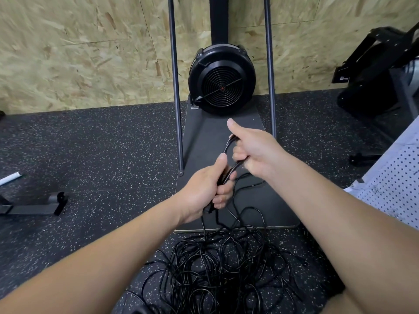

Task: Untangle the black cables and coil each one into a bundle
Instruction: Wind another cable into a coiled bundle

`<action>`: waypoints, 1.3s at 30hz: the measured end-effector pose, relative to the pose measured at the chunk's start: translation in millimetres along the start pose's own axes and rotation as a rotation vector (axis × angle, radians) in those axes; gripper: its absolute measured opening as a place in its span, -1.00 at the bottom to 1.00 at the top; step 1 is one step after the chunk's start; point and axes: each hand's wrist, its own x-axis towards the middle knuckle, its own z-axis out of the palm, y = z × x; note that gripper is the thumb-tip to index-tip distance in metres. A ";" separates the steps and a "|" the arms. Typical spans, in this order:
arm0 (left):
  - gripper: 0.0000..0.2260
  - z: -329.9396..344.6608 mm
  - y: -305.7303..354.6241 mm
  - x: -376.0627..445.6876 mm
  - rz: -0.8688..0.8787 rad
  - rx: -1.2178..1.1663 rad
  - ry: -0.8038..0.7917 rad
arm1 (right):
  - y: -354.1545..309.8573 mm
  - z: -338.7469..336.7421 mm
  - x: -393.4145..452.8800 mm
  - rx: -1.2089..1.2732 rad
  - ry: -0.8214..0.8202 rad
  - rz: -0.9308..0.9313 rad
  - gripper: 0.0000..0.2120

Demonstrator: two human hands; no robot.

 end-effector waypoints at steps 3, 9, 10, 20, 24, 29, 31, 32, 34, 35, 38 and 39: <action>-0.60 -6.4 1.6 1.4 0.048 0.050 0.111 | 6.8 -5.4 3.5 -0.048 -0.117 -0.015 -0.59; -0.70 -28.3 12.4 14.0 0.144 -0.071 0.273 | 47.4 -26.0 -1.0 -0.813 -0.550 0.050 -0.68; -0.70 -31.2 14.2 15.7 0.147 -0.098 0.291 | 53.0 -26.6 -5.3 -0.933 -0.643 0.077 -0.66; -0.67 -74.0 5.5 24.6 0.135 0.382 0.555 | 32.8 -13.3 -19.0 -0.987 -0.643 -0.122 -0.91; -0.39 -44.3 7.4 9.2 -0.012 0.485 0.383 | 35.5 0.2 -17.7 -1.037 -0.373 -0.357 -0.79; -0.37 -32.6 -9.4 8.8 -0.116 0.186 0.241 | 40.0 2.3 -19.7 -1.198 0.009 -0.446 -0.57; -0.39 -36.1 -9.4 9.7 -0.102 0.056 0.178 | 37.4 0.3 -18.6 -1.111 -0.001 -0.438 -0.51; -0.40 -38.4 -8.3 10.8 -0.106 0.020 0.149 | 35.1 -1.5 -16.4 -1.063 -0.006 -0.444 -0.52; -0.47 -39.6 -4.5 10.1 -0.115 0.002 0.079 | 28.9 -7.0 -10.8 -0.979 -0.033 -0.461 -0.63; -0.54 -40.2 -2.8 9.5 -0.111 0.014 0.052 | 24.8 -10.3 -8.6 -0.943 -0.065 -0.457 -0.70; -0.67 -45.7 2.3 9.2 -0.073 0.055 0.041 | 17.7 -22.4 -3.5 -0.820 -0.196 -0.402 -0.74; -0.69 -47.0 4.0 9.3 -0.061 0.063 0.055 | 18.3 -27.2 -1.3 -0.811 -0.222 -0.365 -0.73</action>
